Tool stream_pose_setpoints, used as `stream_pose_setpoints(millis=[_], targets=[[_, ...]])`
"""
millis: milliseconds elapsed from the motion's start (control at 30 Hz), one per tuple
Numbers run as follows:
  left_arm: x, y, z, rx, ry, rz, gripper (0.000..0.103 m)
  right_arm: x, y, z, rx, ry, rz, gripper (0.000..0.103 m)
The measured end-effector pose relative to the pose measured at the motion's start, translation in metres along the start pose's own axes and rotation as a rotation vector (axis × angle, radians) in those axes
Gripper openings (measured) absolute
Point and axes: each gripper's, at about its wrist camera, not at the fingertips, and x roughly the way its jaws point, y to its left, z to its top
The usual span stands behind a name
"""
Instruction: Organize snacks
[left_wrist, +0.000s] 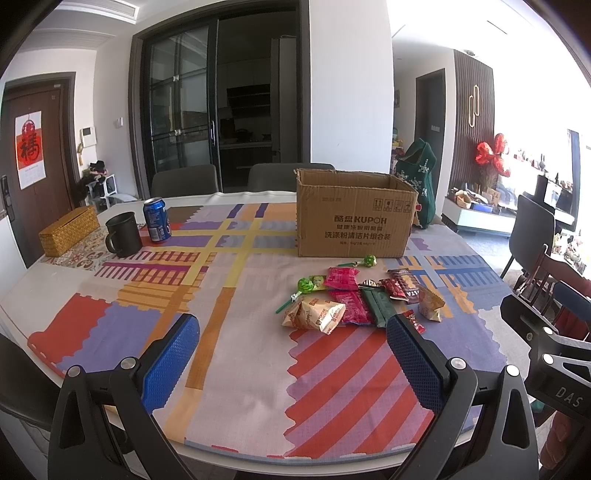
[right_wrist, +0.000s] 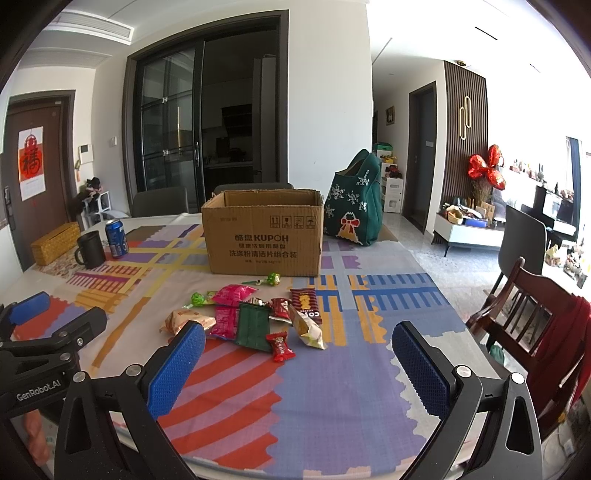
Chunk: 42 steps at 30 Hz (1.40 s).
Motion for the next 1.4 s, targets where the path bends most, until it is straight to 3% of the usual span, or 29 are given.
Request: stream_pose_setpoints(millis=[500, 833, 1400], targets=[[0.004, -0.001, -0.002, 0.003, 0.020, -0.009, 0.103, 0.008, 0.001, -0.003, -0.015, 0.024, 0.007, 0.102], [0.036, -0.001, 0.000, 0.019, 0.085, -0.019, 0.100, 0.038, 0.008, -0.005, -0.052, 0.093, 0.033, 0.102], [0.118, -0.005, 0.002, 0.064, 0.216, -0.064, 0.086, 0.128, 0.023, -0.018, -0.086, 0.334, 0.139, 0.070]])
